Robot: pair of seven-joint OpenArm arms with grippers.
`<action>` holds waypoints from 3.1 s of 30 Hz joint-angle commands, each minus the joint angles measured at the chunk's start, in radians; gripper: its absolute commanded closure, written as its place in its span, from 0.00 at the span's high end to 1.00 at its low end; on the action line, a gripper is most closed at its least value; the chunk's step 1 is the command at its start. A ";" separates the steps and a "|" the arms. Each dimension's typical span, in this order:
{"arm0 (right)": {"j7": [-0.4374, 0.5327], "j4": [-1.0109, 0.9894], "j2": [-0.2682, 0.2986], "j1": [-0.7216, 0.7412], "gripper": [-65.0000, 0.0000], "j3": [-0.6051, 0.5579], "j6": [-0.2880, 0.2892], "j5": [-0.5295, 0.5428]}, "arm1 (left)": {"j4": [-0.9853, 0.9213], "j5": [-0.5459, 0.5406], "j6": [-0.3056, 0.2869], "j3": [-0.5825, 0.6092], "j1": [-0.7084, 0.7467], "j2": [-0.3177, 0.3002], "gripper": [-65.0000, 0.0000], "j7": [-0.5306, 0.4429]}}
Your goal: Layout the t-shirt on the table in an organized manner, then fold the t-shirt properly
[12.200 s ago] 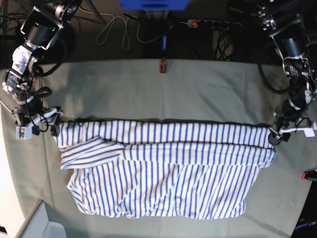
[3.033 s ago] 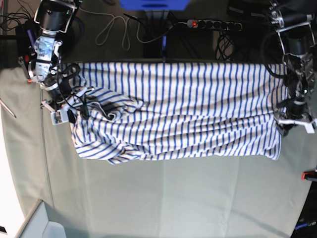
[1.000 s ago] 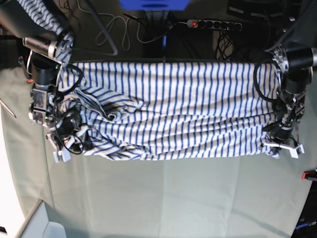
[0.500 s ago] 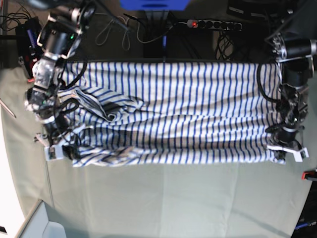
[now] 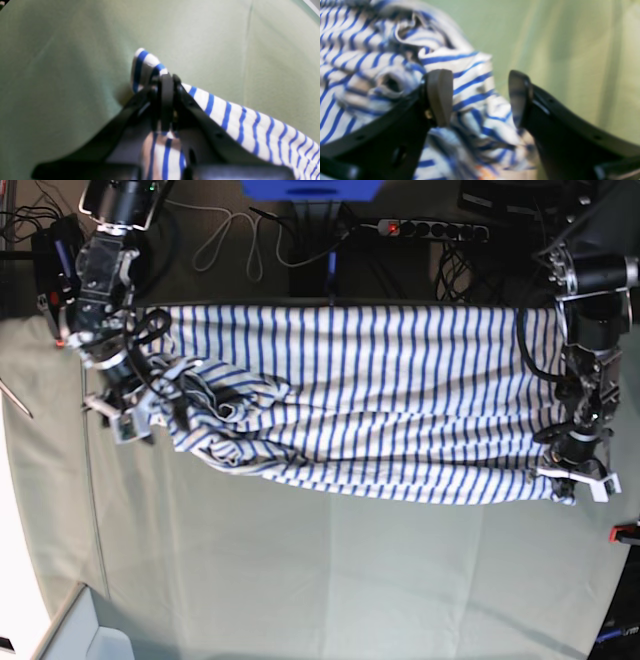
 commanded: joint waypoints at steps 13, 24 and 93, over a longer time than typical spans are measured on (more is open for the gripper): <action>0.019 -0.083 0.006 0.110 0.59 -0.071 0.004 0.017 | 0.016 -0.007 -0.003 -0.003 -0.024 -0.015 0.00 -0.024; 0.021 -0.172 0.008 0.124 0.50 -0.065 0.004 0.017 | 0.016 -0.007 -0.003 -0.003 -0.024 -0.015 0.00 -0.024; -0.182 -0.212 0.036 0.303 0.00 -0.049 0.004 0.114 | 0.016 -0.007 -0.003 -0.002 0.004 -0.015 0.00 -0.024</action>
